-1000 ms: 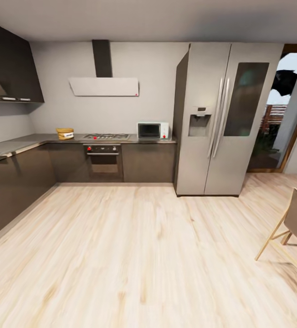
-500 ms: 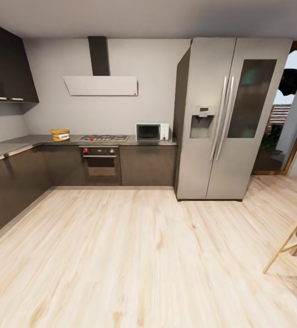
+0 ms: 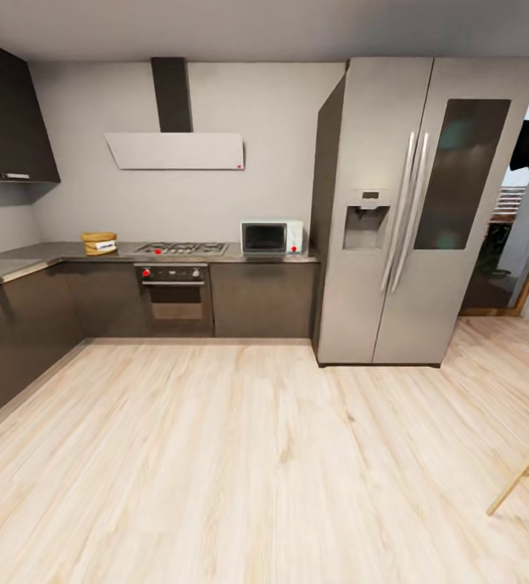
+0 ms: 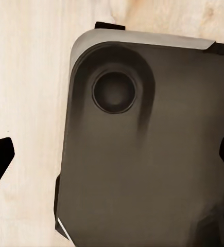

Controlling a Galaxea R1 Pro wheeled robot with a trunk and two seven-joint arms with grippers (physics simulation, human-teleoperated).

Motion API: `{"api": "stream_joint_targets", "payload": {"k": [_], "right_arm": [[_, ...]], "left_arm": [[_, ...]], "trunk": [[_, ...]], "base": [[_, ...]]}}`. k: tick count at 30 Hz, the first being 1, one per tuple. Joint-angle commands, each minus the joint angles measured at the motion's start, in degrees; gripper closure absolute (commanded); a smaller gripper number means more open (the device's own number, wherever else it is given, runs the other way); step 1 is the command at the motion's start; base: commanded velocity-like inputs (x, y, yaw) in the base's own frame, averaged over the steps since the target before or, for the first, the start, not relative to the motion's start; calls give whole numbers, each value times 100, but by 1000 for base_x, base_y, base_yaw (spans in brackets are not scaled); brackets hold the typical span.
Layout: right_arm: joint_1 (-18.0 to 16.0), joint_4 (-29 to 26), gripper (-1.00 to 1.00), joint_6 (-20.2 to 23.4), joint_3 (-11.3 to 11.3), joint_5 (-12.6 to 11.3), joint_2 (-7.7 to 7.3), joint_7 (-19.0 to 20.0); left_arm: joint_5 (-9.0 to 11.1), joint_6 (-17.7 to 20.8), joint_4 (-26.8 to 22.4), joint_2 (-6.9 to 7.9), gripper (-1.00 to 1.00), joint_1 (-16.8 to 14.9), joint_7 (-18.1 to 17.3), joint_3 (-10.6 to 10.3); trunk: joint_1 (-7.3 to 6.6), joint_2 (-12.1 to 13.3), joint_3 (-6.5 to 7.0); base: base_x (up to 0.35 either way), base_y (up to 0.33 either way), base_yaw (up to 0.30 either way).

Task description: In the kitchen, take the popcorn bag from the countertop, put it into the microwave, and heat it until the popcorn is cooked so the cooked popcorn ends up inside the bag.

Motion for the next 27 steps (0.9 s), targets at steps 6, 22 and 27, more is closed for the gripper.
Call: {"api": "stream_joint_targets", "payload": {"k": [6,22,27], "right_arm": [[0,3,-100,-1,15,36,-3,-1],[1,3,-100,7,10,30,0,-1],[-1,3,-100,4,10,28,0,-1]], "left_arm": [[44,-2,-3,-6,-100,3,-1,1],[44,-4,-3,0,-100,-3,-1,1],[44,-2,-3,0,-100,2,-1,1]], "trunk": [[3,-2,-4],[3,-2,-4],[3,-2,-4]], "base": [[320,0,0],[322,0,0],[324,0,0]]}}
